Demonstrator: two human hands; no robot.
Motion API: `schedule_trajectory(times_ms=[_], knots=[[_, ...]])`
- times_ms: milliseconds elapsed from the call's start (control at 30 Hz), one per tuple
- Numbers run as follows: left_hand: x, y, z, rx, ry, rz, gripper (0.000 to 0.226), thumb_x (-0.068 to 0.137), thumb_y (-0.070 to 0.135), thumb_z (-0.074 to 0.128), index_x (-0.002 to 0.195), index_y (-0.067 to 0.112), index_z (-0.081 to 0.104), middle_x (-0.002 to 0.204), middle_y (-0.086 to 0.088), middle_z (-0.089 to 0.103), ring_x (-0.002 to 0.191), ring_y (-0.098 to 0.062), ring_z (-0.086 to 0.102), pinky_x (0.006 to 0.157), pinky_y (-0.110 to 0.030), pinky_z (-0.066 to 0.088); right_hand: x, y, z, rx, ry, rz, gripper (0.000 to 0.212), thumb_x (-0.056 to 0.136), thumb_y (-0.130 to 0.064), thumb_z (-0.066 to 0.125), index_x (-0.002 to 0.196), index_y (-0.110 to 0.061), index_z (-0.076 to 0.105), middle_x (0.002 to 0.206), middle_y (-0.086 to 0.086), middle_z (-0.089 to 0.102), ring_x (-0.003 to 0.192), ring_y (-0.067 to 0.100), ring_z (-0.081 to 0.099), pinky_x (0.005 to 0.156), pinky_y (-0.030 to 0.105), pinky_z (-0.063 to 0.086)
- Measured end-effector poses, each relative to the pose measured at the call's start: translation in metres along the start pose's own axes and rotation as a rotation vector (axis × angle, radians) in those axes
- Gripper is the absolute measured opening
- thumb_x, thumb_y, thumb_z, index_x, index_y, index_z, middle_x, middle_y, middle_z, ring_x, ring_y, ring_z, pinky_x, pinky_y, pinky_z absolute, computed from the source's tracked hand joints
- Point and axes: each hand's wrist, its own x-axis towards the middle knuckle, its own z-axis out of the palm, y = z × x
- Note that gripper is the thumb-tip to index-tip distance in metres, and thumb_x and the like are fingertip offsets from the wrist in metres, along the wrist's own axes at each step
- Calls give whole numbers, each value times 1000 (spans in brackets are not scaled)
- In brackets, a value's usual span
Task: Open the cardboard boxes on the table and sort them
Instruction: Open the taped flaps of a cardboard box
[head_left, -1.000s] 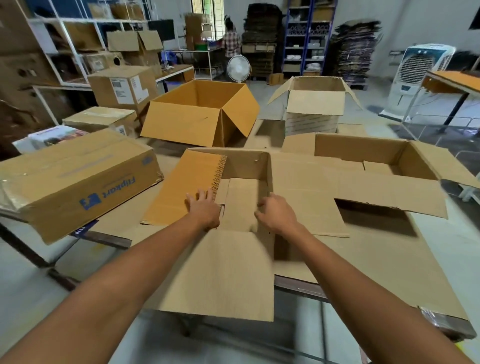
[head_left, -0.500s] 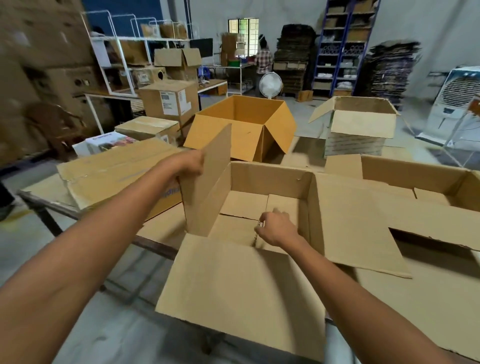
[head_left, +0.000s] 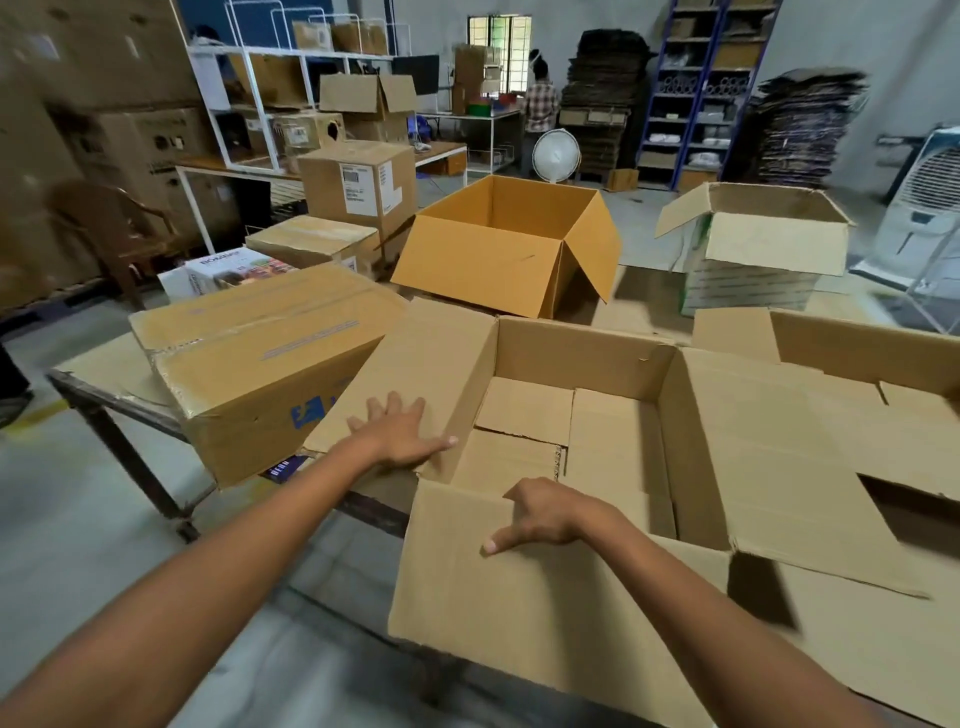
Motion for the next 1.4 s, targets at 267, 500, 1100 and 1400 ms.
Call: schedule_trajectory(times_ms=[267, 500, 1100, 1400], knots=[[2, 72, 2, 41, 123, -82, 73, 89, 30, 60, 150, 15, 22, 157, -29, 14, 139, -60, 18, 106, -72, 28, -4, 8, 3, -166, 202, 72, 45, 83, -58, 68, 104, -18, 68, 108, 15, 69, 103, 34, 64, 74, 34, 44], [11, 105, -13, 199, 165, -9, 71, 91, 23, 56, 151, 9, 22, 145, -35, 35, 124, -58, 44, 96, -62, 47, -22, 16, -12, -129, 275, 75, 48, 88, -55, 65, 118, -18, 66, 116, 13, 69, 110, 33, 62, 81, 36, 47], [41, 117, 0, -18, 172, 176, 47, 93, 10, 48, 139, 13, 47, 127, -16, 59, 110, -35, 60, 80, -39, 51, -39, 60, -35, 7, 284, 69, 58, 81, -71, 60, 71, -14, 63, 71, 4, 67, 74, 25, 61, 68, 39, 51], [48, 109, 16, -53, 264, 178, 51, 93, 12, 48, 143, 10, 38, 117, -17, 57, 104, -37, 59, 73, -41, 48, -95, 163, -77, -149, 766, 743, 47, 90, -45, 61, 130, -20, 57, 148, 16, 44, 140, 40, 35, 109, 60, 29]])
